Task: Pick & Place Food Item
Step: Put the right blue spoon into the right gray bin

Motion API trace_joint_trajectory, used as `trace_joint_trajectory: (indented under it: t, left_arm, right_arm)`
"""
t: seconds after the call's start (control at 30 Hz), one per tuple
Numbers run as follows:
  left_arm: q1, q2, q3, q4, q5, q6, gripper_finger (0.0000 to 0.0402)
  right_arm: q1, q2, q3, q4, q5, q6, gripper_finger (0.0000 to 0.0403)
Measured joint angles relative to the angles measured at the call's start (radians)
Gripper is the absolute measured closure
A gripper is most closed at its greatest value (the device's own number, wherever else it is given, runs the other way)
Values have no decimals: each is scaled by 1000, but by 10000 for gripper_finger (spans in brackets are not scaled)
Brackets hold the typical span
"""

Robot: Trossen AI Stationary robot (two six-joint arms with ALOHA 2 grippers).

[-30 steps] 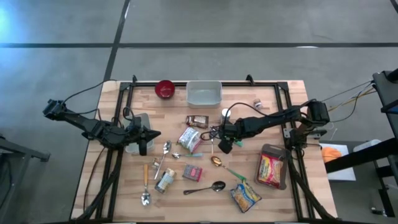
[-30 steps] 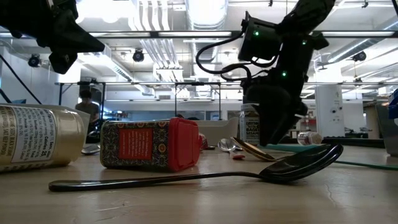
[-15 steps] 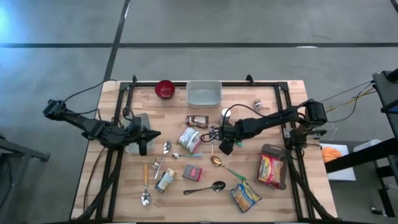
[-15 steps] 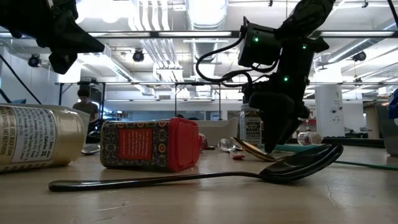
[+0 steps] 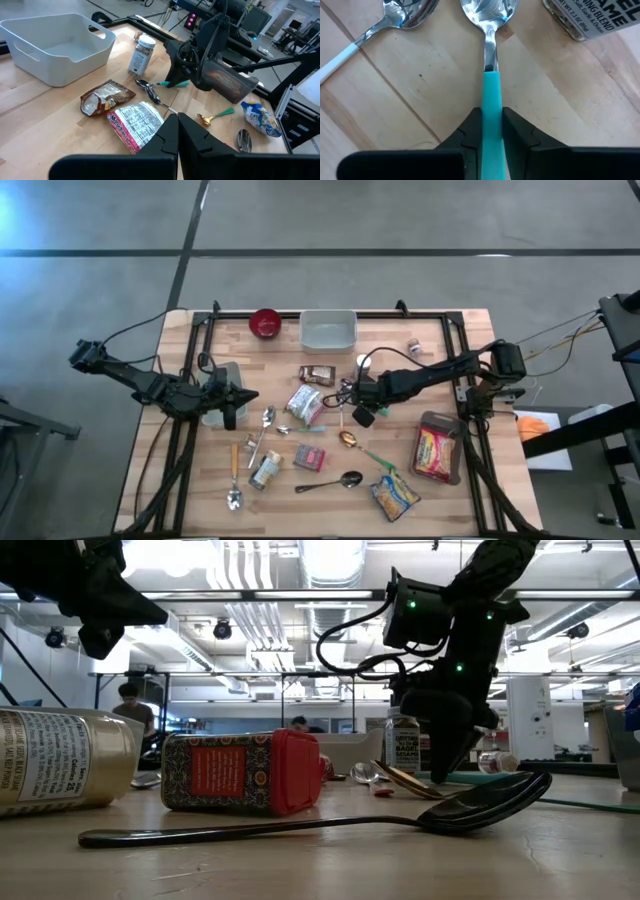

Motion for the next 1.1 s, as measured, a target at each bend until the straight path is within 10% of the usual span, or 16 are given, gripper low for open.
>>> trace_joint_trajectory:
  t: [1.1]
  left_arm:
    - [0, 0, 0, -30, 0, 0, 401]
  right_arm:
    - [101, -116, 271, -306, 183, -59, 363]
